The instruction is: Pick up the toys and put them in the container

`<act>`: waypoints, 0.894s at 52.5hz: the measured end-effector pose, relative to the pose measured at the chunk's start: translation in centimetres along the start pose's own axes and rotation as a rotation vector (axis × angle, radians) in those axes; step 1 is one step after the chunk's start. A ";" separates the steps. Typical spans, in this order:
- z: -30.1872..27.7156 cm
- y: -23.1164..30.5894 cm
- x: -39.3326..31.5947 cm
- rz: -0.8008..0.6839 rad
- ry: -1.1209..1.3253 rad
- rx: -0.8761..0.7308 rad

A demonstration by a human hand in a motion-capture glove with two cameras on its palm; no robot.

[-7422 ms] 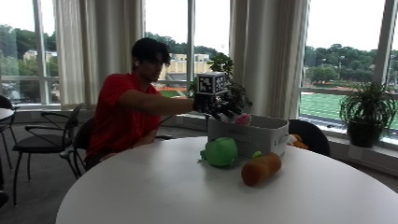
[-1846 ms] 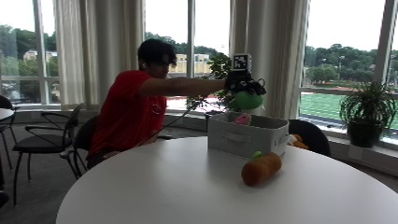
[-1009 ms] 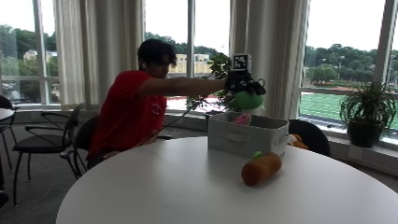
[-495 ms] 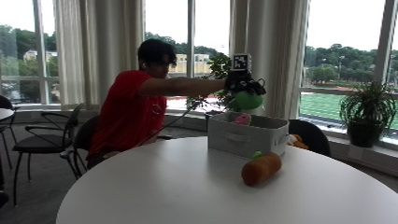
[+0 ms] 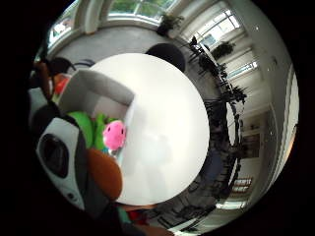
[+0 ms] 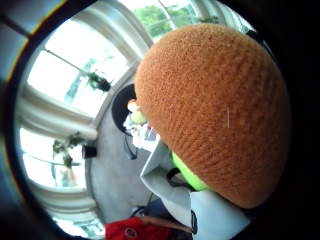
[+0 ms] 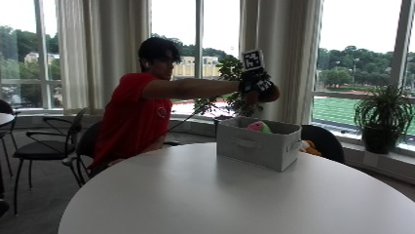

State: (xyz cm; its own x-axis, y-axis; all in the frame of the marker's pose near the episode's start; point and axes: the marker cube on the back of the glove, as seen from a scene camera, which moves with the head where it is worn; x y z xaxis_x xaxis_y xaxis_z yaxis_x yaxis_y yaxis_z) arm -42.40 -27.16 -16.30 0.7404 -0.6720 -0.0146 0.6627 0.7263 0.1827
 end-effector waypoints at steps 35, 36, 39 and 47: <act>4.9 2.7 -6.4 -0.012 0.075 -0.347; 4.8 2.8 -6.8 -0.039 0.052 -0.354; 4.8 2.6 -7.0 0.014 0.099 -0.373; 3.8 3.0 -6.6 -0.008 0.072 -0.349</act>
State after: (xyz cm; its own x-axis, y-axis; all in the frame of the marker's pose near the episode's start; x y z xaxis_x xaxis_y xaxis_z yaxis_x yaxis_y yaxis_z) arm -45.69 -21.08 -11.96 0.7331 -0.6746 -0.0865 0.6574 0.7355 -0.1641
